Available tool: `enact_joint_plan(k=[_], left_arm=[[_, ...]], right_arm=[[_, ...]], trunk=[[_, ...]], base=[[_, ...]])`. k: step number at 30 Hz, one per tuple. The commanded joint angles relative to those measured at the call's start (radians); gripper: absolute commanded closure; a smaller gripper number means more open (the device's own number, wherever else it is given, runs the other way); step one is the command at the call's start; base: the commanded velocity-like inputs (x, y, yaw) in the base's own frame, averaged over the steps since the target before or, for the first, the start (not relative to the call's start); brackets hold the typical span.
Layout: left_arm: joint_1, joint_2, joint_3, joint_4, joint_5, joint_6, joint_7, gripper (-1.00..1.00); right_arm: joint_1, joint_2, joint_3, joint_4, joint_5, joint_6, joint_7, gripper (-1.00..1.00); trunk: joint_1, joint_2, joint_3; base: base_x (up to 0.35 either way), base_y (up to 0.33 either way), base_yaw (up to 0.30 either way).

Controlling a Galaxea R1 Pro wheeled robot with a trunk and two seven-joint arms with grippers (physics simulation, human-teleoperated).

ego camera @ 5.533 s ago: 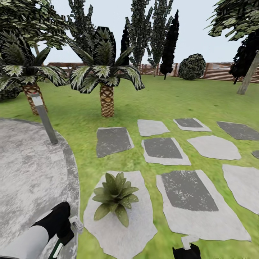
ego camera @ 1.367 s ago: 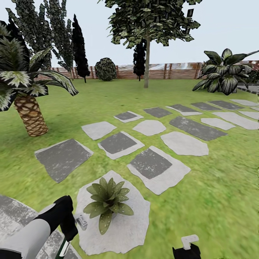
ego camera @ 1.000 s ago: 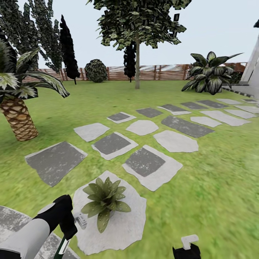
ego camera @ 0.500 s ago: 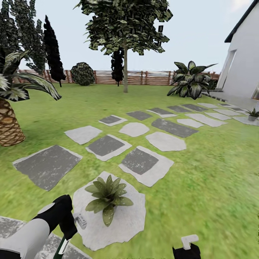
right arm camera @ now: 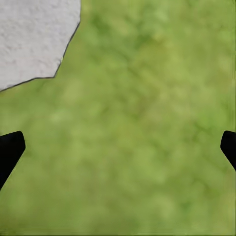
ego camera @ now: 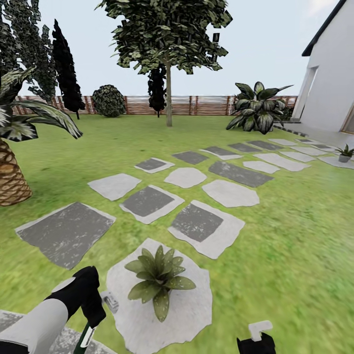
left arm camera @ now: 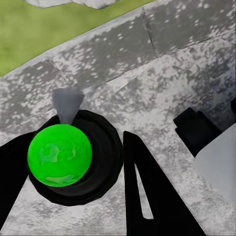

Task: Pick up the pesticide atomizer in the garden and spray insectifuge to fully cover both potted plants in the garden.

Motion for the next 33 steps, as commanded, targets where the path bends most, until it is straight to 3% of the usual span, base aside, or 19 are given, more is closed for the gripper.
enact_joint_plan(k=[1, 9, 16, 19, 21, 25, 33], left_arm=[[0.000, 0.000, -0.004, -0.002, -0.002, 0.007, -0.006, 1.00], [0.000, -0.002, -0.007, 0.005, -0.002, 0.006, -0.006, 1.00], [0.008, 0.004, -0.010, 0.013, -0.004, 0.001, -0.006, 1.00], [0.047, 0.006, -0.012, 0.012, -0.003, -0.088, 0.006, 1.00], [0.055, 0.007, -0.007, 0.014, -0.001, -0.116, 0.054, 1.00], [0.058, -0.001, -0.002, 0.013, 0.002, -0.126, 0.088, 1.00], [0.058, -0.004, 0.002, 0.013, 0.010, -0.128, 0.091, 1.00]], right_arm=[[-0.001, 0.002, -0.007, 0.001, 0.010, -0.004, -0.002, -1.00], [-0.001, 0.003, -0.007, 0.000, 0.008, -0.003, -0.002, -1.00], [-0.001, 0.003, -0.008, 0.000, 0.008, -0.003, -0.002, -1.00], [-0.001, 0.003, -0.007, 0.000, 0.008, -0.002, -0.002, -1.00], [-0.001, 0.003, -0.007, 0.000, 0.008, -0.002, -0.002, -1.00], [-0.001, 0.003, -0.007, 0.001, 0.008, -0.002, -0.002, -1.00], [-0.001, 0.003, -0.007, 0.000, 0.008, -0.002, -0.002, -1.00]], trunk=[[0.000, 0.000, -0.001], [0.000, 0.000, 0.003], [0.000, 0.000, 0.008], [0.000, 0.000, 0.009], [0.000, 0.000, 0.009], [0.000, 0.000, 0.009], [0.000, 0.000, 0.009]], base=[[0.237, 0.233, 0.000], [0.227, 0.217, -0.153], [0.026, 0.022, -0.227], [0.001, 0.000, -0.225], [0.000, 0.000, -0.222], [0.000, 0.000, -0.216], [-0.073, 0.063, -0.051]])
